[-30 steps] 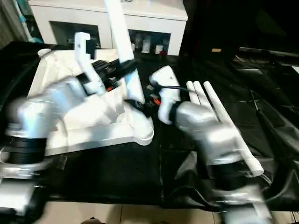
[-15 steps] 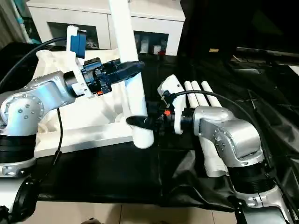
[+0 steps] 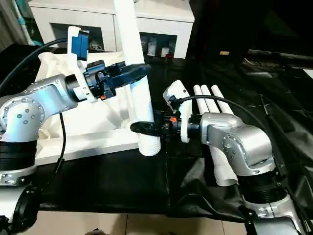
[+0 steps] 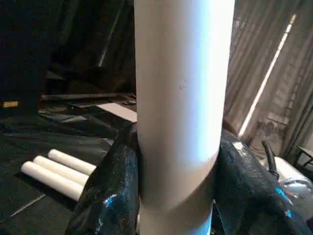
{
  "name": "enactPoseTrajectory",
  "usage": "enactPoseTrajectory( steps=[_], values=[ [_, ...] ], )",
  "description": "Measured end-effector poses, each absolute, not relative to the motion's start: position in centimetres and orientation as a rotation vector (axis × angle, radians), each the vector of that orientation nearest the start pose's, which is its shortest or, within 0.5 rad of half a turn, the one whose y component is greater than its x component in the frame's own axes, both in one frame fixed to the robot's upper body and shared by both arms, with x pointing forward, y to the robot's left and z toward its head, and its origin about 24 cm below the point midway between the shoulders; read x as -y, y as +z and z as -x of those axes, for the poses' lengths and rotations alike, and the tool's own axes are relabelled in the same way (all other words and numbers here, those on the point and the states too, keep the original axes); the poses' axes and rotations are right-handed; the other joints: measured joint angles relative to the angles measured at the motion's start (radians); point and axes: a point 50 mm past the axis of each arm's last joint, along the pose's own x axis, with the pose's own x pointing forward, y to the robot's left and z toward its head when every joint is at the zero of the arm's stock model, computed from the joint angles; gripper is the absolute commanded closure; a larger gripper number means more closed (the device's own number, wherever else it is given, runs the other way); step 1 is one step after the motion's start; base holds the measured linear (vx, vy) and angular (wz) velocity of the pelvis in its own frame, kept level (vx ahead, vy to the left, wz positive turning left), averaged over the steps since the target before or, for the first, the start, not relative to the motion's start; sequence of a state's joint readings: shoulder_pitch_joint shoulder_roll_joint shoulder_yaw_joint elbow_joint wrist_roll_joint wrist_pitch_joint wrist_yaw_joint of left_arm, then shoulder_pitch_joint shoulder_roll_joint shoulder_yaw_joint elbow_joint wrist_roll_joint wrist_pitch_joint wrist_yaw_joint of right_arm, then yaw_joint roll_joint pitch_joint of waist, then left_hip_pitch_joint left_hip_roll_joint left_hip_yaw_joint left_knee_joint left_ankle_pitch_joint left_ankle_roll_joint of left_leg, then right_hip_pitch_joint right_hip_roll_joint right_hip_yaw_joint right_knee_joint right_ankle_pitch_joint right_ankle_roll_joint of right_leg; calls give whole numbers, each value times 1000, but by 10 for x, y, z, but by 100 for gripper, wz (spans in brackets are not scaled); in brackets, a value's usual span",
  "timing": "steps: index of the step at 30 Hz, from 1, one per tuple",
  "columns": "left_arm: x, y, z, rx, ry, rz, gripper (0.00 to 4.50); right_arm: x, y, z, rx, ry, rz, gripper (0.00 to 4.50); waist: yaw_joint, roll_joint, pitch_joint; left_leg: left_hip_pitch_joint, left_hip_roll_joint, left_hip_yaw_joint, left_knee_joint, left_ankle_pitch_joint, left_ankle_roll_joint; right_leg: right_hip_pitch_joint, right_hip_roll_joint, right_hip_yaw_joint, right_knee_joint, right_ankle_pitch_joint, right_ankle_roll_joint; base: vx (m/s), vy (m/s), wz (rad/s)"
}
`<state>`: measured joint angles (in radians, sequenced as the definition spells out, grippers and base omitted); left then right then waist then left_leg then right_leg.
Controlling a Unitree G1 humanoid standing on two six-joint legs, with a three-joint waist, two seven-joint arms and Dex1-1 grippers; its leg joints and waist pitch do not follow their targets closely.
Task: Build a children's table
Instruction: Pick table leg
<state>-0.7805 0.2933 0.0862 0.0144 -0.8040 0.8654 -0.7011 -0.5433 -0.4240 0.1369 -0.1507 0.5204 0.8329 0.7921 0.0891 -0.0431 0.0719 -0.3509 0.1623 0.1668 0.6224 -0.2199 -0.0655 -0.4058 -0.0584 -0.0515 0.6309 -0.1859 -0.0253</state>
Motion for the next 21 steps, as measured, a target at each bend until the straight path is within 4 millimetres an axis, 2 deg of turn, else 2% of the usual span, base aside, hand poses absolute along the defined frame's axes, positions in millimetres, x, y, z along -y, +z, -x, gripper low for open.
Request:
enactPoseTrajectory(
  steps=[1,4,7,12,13,18,19,21],
  values=[
    [-103,224,-321,-7,-1160,371,201,109,152,-297,-231,1086,25,263,0,0,0,0,0,0,0,0,-1,0,0,0,0,0,0,0,0,0],
    [-96,219,-327,-13,-1067,360,192,105,150,-306,-169,977,68,264,0,0,0,-1,0,1,0,0,-2,0,0,0,0,0,0,0,0,0],
    [-87,214,-334,21,-917,286,161,101,145,-312,-149,883,97,264,1,-1,0,-1,0,1,0,0,-1,0,0,-1,-1,0,0,0,0,0],
    [-77,196,-340,-12,-797,319,159,94,139,-315,-145,821,117,264,-2,-2,1,-3,1,1,0,0,-1,-1,0,-1,-2,0,0,0,0,0],
    [-76,196,-341,-14,-780,326,186,94,138,-316,-143,808,121,264,-2,-2,1,-2,1,1,0,0,0,-1,0,-1,-2,0,0,0,0,0],
    [-83,195,-346,-7,-684,366,199,88,137,-318,-114,786,112,264,-2,-2,1,-2,1,1,0,0,-1,-1,0,-2,-1,1,0,0,0,0],
    [-85,195,-347,-1,-672,366,225,88,137,-319,-108,784,116,264,-2,-2,1,-2,1,1,0,0,-1,-1,0,-2,-1,1,0,0,0,0],
    [-86,196,-348,12,-653,378,234,87,139,-319,-91,776,124,264,-2,-2,1,-2,1,1,0,0,-1,-1,0,-2,-1,1,0,0,0,0]
  ],
)
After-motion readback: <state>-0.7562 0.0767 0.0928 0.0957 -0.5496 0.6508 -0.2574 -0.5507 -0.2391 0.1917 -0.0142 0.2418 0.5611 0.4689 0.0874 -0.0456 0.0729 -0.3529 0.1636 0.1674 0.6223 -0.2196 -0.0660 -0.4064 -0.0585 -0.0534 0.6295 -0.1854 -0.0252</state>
